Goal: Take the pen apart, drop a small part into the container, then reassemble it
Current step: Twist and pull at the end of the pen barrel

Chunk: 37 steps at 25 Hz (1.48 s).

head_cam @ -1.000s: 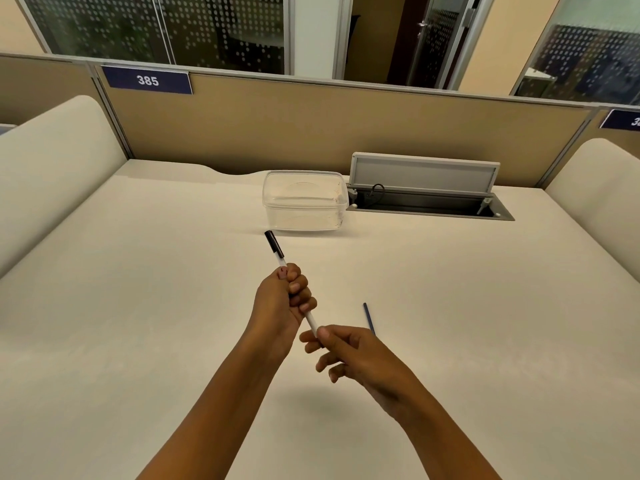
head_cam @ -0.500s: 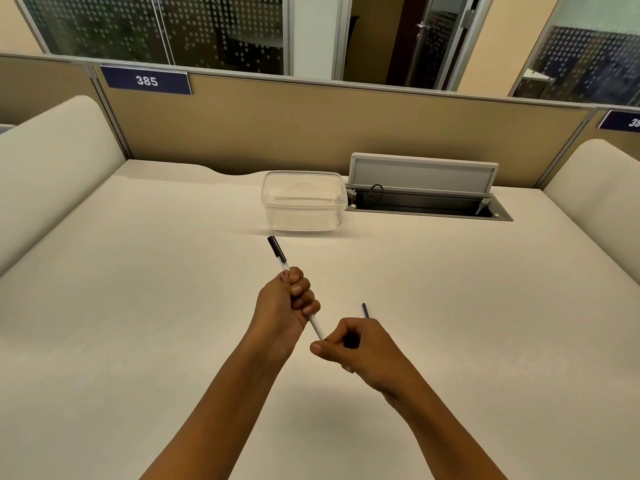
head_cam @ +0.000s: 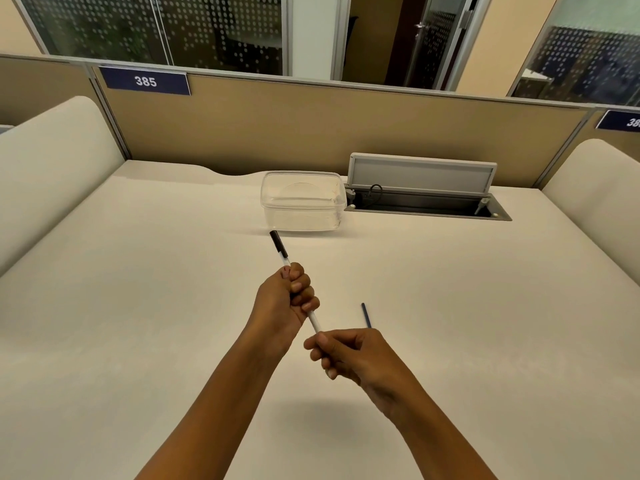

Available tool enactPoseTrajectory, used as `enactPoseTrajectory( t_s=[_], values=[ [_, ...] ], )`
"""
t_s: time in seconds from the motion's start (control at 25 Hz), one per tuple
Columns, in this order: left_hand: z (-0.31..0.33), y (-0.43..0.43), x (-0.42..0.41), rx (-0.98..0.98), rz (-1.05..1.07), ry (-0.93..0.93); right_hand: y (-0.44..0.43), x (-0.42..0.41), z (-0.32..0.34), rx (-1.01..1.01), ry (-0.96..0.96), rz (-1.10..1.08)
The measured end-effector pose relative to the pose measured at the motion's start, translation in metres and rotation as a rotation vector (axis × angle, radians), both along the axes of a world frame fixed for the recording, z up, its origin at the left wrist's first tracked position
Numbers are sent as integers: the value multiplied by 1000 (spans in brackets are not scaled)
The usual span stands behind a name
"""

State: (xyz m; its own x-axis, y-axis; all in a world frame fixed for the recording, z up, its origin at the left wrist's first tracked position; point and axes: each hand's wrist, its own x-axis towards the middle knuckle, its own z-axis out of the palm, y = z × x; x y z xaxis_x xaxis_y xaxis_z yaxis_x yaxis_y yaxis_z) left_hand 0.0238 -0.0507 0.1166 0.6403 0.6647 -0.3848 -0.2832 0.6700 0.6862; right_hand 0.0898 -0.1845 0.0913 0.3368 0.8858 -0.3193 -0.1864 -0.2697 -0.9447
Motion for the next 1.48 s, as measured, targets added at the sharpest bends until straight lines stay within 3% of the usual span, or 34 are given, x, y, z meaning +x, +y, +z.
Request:
enactPoseTrajectory(
  t_s=[0.08,0.16,0.2,0.32,0.36,0.44,0.52,0.56,0.68,0.84,0.92,0.96,1.04,1.2,1.28,1.4,1.48],
  values=[
    [0,2,2,-8,-4,2,2,-2,0,-20,-66,-100],
    [-2,1,6,-27,19,17,3,-6,1,-38,-247,-226],
    [-3,0,8,-45,41,20,2,-11,0,-30,-429,-284],
    [-4,-3,19,-125,132,11,4,-23,-4,-13,-1303,-376],
    [-3,-3,23,-152,160,15,4,-27,-5,-11,-1438,-401],
    [-2,-4,31,-209,199,19,6,-28,-3,7,-1532,-448],
    [-2,-5,36,-255,204,19,5,-22,0,-18,-1491,-473],
    [-2,-4,37,-268,185,15,4,-20,5,-43,-1382,-479],
    [1,4,37,-305,50,-38,2,1,16,-112,-698,-353],
    [1,5,32,-340,-170,-124,-3,23,23,-112,245,48],
    [0,4,29,-342,-237,-145,-4,23,23,-65,496,161],
    [1,4,28,-342,-242,-148,-3,22,22,-45,525,177],
    [2,7,29,-283,-199,-99,2,14,16,-65,354,118],
    [0,1,32,-128,-34,38,13,-9,4,-340,-666,-98],
    [-1,-3,35,-120,50,34,14,-19,1,-413,-1004,-150],
    [-2,-4,40,-104,126,38,15,-23,-6,-335,-1188,-224],
    [-4,-2,39,-104,110,46,16,-17,-5,-266,-1046,-231]
  ],
)
